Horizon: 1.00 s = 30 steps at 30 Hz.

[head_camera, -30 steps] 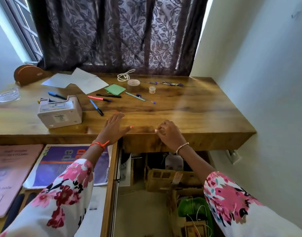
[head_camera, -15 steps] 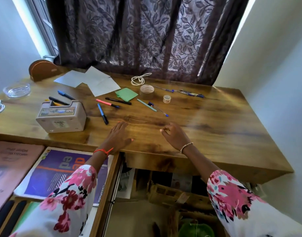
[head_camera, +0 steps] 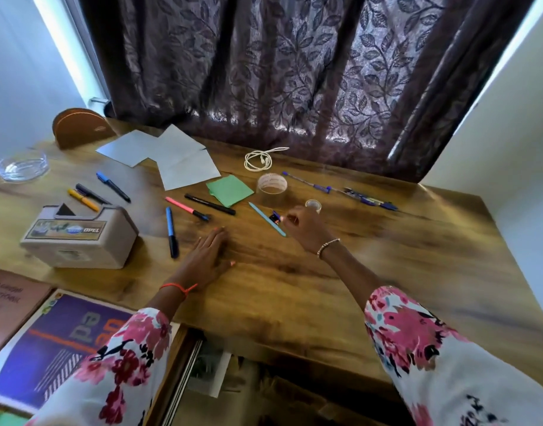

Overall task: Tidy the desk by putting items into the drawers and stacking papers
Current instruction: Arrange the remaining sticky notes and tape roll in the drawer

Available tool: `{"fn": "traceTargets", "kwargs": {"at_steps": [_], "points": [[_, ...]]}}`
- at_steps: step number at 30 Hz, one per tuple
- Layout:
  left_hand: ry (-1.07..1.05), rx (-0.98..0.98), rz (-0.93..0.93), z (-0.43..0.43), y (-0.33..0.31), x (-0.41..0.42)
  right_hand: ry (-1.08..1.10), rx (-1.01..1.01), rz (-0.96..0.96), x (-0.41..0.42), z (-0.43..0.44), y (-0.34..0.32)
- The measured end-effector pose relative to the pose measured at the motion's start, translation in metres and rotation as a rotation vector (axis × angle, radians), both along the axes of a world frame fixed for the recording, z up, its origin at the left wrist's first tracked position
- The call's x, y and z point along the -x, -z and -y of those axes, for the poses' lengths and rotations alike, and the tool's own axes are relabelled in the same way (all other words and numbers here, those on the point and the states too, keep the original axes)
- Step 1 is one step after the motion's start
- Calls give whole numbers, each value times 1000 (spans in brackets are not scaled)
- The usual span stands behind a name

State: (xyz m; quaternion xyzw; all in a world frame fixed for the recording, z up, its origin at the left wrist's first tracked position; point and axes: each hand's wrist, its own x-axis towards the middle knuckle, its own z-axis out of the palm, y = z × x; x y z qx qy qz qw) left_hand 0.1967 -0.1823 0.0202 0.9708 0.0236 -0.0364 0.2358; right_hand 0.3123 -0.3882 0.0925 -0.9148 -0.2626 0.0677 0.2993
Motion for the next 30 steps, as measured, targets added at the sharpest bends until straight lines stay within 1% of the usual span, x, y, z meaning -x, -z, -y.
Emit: {"fn": "traceTargets", "kwargs": {"at_steps": [3,7,10,13,17,19,24,28,30], "points": [[30,-69,-21,-4,7,-3,-45,-55,-13,-24,-19,4],[-16,-80,-50,0,-3,-3,-102,-95,-25,-50,-55,9],[-41,-65,-79,1,-11,-4,-102,-104,-56,-68,-91,14],[-57,-26,-84,0,-10,-6,-87,16,-80,-81,-124,17],[-69,-10,-91,-4,-2,-9,-100,266,-61,-99,-156,29],[-71,0,-96,-5,0,-9,-98,342,-65,-104,-167,37],[-71,28,-83,-7,3,-11,-23,370,-156,-106,-181,49],[-74,47,-84,-10,8,-11,18,379,-140,-109,-186,53],[-70,44,-76,-10,7,-11,60,368,-169,-112,-187,52]]}}
